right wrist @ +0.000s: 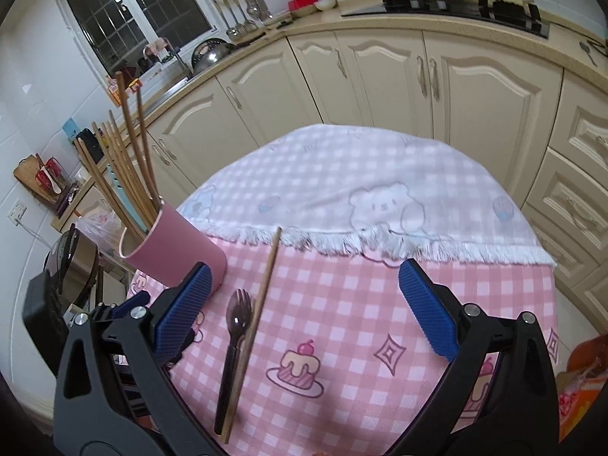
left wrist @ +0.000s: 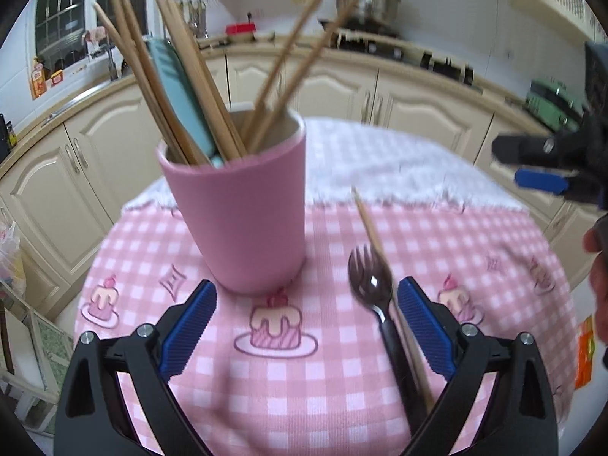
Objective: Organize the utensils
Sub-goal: 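Move both tools back down to the metal fork and last chopstick, then grasp the metal fork with the left tool while the right tool grasps the last chopstick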
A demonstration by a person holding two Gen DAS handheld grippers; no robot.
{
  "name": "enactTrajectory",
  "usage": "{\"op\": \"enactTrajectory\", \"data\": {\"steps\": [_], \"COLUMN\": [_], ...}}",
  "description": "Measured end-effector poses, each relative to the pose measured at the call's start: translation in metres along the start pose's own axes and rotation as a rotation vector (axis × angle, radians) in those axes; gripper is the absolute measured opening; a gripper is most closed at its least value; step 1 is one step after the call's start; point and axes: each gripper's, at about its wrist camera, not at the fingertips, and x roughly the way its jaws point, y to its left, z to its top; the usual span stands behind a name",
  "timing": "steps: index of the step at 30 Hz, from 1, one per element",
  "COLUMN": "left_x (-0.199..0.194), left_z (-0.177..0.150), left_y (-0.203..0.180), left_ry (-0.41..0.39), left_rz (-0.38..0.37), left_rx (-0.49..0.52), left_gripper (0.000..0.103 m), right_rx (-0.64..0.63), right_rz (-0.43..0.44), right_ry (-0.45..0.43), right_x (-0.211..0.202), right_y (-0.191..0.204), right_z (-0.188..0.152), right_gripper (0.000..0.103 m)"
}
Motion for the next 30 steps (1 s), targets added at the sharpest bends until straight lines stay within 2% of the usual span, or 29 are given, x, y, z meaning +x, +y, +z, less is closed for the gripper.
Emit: {"op": "enactTrajectory", "data": {"steps": [6, 18, 19, 21, 23, 24, 26, 29, 30], "left_x": [0.022, 0.040, 0.041, 0.040, 0.040, 0.040, 0.040, 0.039, 0.038], "left_z": [-0.007, -0.008, -0.008, -0.007, -0.006, -0.005, -0.004, -0.001, -0.001], "left_y": [-0.011, -0.019, -0.019, -0.021, -0.025, -0.027, -0.028, -0.026, -0.025], "left_ry": [0.077, 0.130, 0.133, 0.124, 0.120, 0.120, 0.122, 0.133, 0.135], "left_rz": [0.008, 0.002, -0.002, -0.020, -0.044, -0.054, -0.069, -0.099, -0.104], "left_rx": [0.041, 0.054, 0.053, 0.068, 0.088, 0.096, 0.104, 0.099, 0.096], "left_gripper": [0.094, 0.094, 0.091, 0.078, 0.057, 0.053, 0.036, 0.016, 0.013], "right_rx": [0.008, 0.015, 0.016, 0.015, 0.008, 0.004, -0.009, -0.060, -0.080], "right_rz": [-0.007, -0.012, -0.014, -0.018, -0.026, -0.034, -0.043, -0.069, -0.083], "right_ry": [0.030, 0.073, 0.076, 0.084, 0.099, 0.111, 0.134, 0.199, 0.217], "right_x": [0.006, 0.016, 0.017, 0.019, 0.022, 0.025, 0.032, 0.047, 0.053], "right_y": [-0.006, -0.012, -0.012, -0.013, -0.012, -0.010, -0.006, 0.008, 0.014], "right_z": [-0.004, -0.012, -0.012, -0.013, -0.014, -0.015, -0.018, -0.025, -0.027], "right_gripper": [0.097, 0.097, 0.097, 0.097, 0.097, 0.097, 0.097, 0.097, 0.097]}}
